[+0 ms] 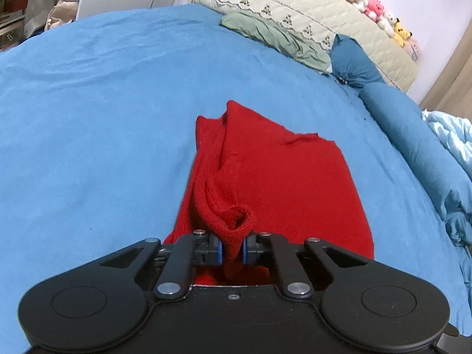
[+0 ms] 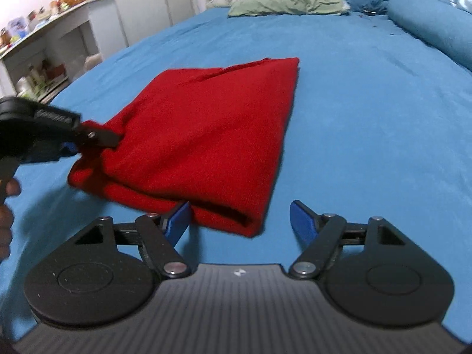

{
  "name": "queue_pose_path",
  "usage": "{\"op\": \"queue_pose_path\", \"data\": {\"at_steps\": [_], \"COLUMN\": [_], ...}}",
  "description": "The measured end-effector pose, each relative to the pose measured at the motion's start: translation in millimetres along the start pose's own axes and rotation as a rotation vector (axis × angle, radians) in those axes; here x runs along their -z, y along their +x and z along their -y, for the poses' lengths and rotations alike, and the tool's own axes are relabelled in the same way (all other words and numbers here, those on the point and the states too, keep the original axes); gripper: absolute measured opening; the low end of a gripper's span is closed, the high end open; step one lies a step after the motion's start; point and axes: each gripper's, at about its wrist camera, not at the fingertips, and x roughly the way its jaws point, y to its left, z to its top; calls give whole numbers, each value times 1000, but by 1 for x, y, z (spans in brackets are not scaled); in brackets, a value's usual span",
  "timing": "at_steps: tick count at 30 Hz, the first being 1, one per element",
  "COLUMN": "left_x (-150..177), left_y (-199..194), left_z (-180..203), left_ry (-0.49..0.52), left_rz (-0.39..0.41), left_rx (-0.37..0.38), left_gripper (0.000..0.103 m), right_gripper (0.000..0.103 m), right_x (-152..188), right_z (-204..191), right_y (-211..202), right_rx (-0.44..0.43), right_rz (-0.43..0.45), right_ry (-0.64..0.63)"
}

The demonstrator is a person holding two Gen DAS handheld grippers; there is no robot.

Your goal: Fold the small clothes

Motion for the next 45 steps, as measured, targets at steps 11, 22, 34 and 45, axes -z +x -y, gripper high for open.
{"op": "queue_pose_path", "data": {"at_steps": [11,22,34,45], "left_x": [14,30,36,-56], "left_y": [-16,-21,-18,-16], "left_z": [-22,9,-9,11], "left_ry": [-48,243,246,157], "left_rz": [-25,30,13,-5], "left_rx": [-5,-178,-239,-68], "left_gripper": [7,36,59,103], "right_gripper": [39,40,77,103], "right_x": [-5,8,8,-79], "right_z": [-4,12,36,67], "right_y": [-11,6,-33,-39], "right_rx": [154,92,-2,-157], "right_rz": [133,34,22,-23], "right_ry": [-65,-148,-68,95]}}
